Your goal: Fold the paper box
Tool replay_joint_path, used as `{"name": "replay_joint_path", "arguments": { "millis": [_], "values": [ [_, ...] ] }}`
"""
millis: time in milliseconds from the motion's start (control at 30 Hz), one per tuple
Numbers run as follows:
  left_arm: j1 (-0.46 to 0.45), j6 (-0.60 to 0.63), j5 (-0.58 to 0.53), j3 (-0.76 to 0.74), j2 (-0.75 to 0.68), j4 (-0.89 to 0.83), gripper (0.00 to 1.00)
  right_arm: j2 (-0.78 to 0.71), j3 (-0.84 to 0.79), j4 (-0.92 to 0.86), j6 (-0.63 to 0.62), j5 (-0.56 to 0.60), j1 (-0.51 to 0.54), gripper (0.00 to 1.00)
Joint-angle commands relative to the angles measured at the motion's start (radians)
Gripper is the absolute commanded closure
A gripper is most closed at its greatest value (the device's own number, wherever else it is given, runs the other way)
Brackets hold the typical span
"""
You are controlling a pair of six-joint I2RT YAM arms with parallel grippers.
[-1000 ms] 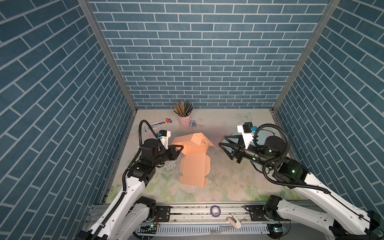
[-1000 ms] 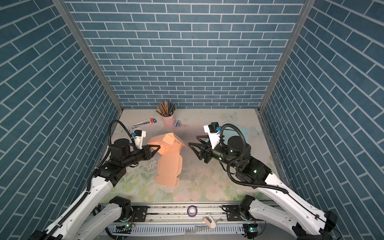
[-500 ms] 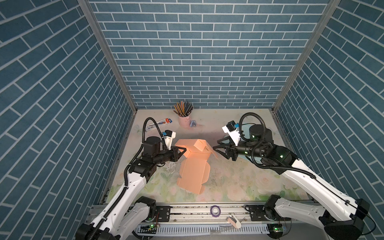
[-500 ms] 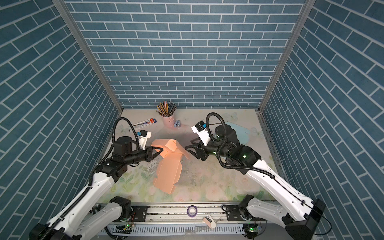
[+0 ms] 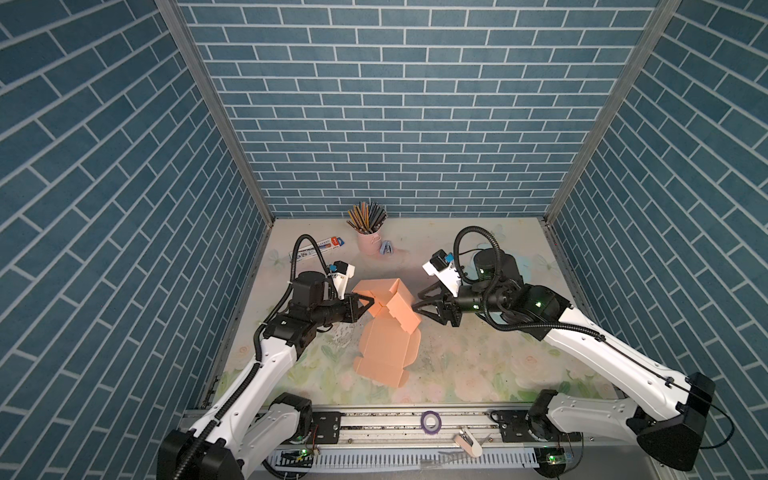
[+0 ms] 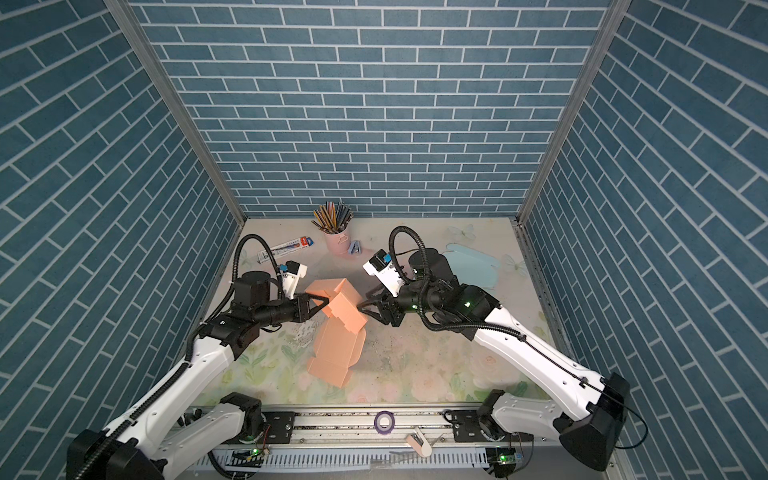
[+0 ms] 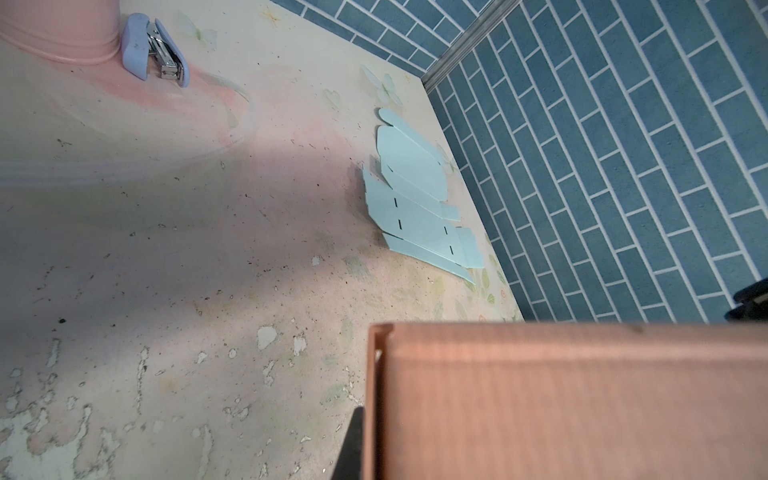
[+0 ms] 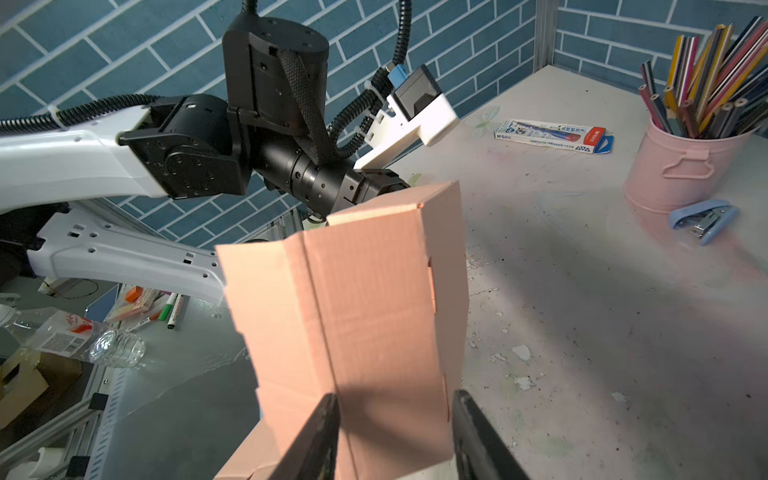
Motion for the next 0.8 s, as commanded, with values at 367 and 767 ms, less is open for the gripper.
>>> {"name": "replay_joint_path", "arguments": {
  "millis": [367, 767],
  "values": [
    [0.005, -0.021, -0.136, -0.009, 0.006, -0.018, 0.92, 0.030, 0.025, 0.016, -0.035, 0.296, 0.121, 0.54],
    [0.003, -0.043, -0.205, -0.042, 0.006, -0.017, 0.92, 0.122, 0.048, 0.081, 0.014, 0.434, 0.198, 0.58]
  ]
}}
